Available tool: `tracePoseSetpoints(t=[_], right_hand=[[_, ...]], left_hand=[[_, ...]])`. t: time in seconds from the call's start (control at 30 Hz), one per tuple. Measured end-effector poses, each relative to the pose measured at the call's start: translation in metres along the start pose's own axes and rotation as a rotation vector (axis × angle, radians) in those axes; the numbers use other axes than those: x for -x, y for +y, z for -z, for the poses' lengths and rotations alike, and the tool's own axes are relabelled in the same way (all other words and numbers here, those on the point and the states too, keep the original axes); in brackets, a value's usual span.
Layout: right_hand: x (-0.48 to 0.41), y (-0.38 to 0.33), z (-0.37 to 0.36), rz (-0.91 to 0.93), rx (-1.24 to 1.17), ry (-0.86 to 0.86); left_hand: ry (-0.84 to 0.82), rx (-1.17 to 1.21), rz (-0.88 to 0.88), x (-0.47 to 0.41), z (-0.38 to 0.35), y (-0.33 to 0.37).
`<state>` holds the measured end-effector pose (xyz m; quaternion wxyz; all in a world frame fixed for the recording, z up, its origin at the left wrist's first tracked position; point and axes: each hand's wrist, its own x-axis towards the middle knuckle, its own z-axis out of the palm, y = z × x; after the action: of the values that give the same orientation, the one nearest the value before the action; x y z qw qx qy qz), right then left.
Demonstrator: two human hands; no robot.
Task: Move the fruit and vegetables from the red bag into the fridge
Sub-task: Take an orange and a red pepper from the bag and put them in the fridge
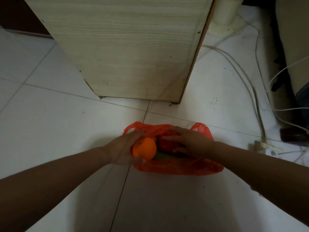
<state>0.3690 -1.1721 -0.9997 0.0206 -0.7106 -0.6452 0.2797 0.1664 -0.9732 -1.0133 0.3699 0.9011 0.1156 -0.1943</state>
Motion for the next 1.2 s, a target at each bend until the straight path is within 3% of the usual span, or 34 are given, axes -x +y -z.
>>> tracePoseSetpoints(t=[0.27,0.93,1.1,1.2], right_hand=[[-0.002,0.002,0.003,-0.042,0.048,-0.082],[0.017,-0.005,0.010,0.034,0.181,-0.057],[0.020,-0.007,0.017,0.185,0.236,0.021],[0.015,-0.012,0.015,0.295,0.275,-0.032]], left_hand=[[0.017,0.013,-0.050,0.003,0.004,0.007],[-0.054,0.007,0.082,0.000,-0.001,0.010],[-0.068,0.008,0.065,0.004,0.003,0.015],[-0.051,-0.005,0.064,0.010,0.005,0.017]])
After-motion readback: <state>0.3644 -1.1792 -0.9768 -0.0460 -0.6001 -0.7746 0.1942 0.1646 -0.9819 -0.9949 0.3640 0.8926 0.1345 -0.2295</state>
